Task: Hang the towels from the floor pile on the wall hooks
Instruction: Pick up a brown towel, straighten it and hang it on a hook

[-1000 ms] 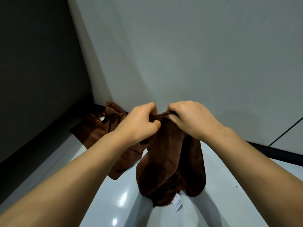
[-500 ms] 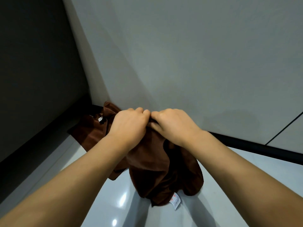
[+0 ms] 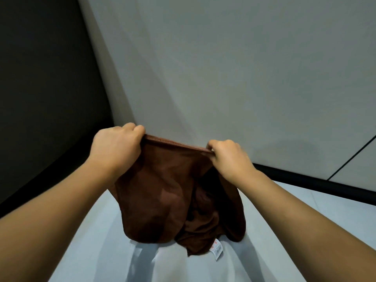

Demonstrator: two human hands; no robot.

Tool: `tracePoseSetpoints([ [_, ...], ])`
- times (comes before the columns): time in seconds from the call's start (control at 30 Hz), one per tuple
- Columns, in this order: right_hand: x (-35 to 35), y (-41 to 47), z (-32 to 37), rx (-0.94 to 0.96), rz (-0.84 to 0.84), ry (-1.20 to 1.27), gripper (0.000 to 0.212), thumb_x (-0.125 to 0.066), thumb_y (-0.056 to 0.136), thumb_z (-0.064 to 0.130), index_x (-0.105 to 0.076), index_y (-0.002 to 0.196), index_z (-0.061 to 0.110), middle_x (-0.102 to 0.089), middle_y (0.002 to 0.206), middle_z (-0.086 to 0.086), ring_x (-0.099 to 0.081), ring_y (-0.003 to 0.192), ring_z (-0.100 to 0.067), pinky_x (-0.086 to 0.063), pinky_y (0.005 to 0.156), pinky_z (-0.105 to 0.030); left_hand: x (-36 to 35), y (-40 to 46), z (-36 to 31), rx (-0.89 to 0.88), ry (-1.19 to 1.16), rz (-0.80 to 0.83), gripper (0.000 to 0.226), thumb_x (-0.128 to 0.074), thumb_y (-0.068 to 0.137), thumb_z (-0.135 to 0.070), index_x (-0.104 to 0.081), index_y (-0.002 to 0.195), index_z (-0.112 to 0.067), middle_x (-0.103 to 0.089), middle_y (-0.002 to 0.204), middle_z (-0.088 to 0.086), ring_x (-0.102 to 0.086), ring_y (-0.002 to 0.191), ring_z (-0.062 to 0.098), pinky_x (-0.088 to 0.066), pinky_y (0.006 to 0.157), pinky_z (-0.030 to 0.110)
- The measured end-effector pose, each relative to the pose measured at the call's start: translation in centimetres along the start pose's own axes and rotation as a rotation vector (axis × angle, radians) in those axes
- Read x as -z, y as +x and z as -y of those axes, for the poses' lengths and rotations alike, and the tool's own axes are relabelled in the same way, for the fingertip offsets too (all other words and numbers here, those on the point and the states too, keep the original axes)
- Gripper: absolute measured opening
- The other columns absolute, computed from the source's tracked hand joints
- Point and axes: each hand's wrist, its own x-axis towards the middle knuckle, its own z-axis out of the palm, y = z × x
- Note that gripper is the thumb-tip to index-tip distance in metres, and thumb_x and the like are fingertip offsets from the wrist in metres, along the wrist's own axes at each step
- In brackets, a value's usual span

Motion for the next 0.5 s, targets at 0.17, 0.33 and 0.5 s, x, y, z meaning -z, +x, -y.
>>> tracePoseSetpoints([
  [0.17, 0.3, 0.2, -2.7, -0.185, -0.072, -0.023, 0.023, -0.042, 0.090, 0.005, -0.059, 0.104, 0.010, -0.061, 0.098, -0.015, -0.057, 0.091, -0.037, -0.039, 0.065, -0.033, 0.8, -1.2, 2.1, 0.205, 0.027, 0.056, 0.014, -0.045, 0.092, -0.010, -0.058, 0.096, -0.008, -0.058, 0.084, 0.010, -0.057, 0.067, 0.032, -0.043, 0.053, 0.033],
  [0.33, 0.4, -0.3, -5.5, -0.369, -0.126, -0.016, 0.024, -0.038, 0.089, 0.002, -0.058, 0.102, 0.008, -0.062, 0.098, -0.017, -0.057, 0.089, -0.036, -0.036, 0.064, -0.030, 1.6, -2.4, 4.2, 0.313, -0.039, 0.072, 0.014, -0.043, 0.095, -0.017, -0.056, 0.095, -0.012, -0.052, 0.077, 0.004, -0.053, 0.060, 0.024, -0.045, 0.051, 0.034],
  [0.5, 1.0, -1.0, -7.1, -0.428, -0.235, -0.004, 0.023, -0.038, 0.091, 0.000, -0.056, 0.104, 0.005, -0.059, 0.103, -0.017, -0.055, 0.093, -0.037, -0.035, 0.065, -0.031, 0.9, -2.3, 7.3, 0.486, -0.143, 0.201, 0.009, -0.046, 0.094, -0.022, -0.050, 0.086, -0.021, -0.053, 0.078, 0.004, -0.057, 0.063, 0.024, -0.053, 0.060, 0.045],
])
